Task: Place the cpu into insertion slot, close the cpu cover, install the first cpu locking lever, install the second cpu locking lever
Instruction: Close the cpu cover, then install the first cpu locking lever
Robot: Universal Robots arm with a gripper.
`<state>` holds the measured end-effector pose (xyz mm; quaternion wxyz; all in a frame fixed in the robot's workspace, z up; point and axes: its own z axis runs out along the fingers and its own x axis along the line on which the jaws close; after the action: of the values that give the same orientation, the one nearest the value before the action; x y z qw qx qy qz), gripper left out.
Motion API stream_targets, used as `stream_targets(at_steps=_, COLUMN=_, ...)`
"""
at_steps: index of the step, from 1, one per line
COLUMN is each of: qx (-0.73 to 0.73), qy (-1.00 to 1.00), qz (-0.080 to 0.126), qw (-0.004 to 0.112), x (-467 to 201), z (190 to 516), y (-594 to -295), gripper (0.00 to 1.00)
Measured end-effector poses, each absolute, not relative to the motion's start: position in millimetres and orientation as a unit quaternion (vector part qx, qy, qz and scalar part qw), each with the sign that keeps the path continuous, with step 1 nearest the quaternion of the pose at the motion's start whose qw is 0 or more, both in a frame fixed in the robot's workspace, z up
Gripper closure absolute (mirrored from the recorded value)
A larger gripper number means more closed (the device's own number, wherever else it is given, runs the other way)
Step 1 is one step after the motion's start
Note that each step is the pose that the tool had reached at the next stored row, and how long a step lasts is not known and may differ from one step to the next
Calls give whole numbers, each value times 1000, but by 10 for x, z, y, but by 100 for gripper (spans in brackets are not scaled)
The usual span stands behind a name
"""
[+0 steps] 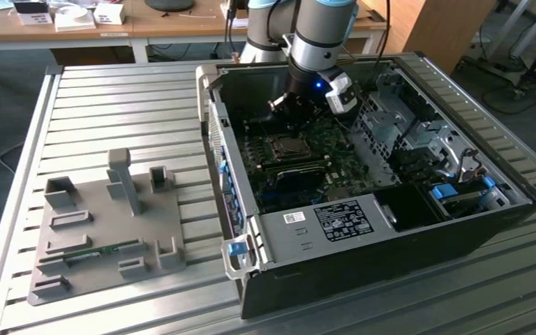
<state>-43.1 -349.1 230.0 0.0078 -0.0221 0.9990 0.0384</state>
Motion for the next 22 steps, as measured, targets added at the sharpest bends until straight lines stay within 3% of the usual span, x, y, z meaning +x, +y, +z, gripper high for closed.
stream_targets(at_steps=22, qx=-22, qy=999, qz=38, qw=8, x=-431, z=2362, y=-3491, gripper=89)
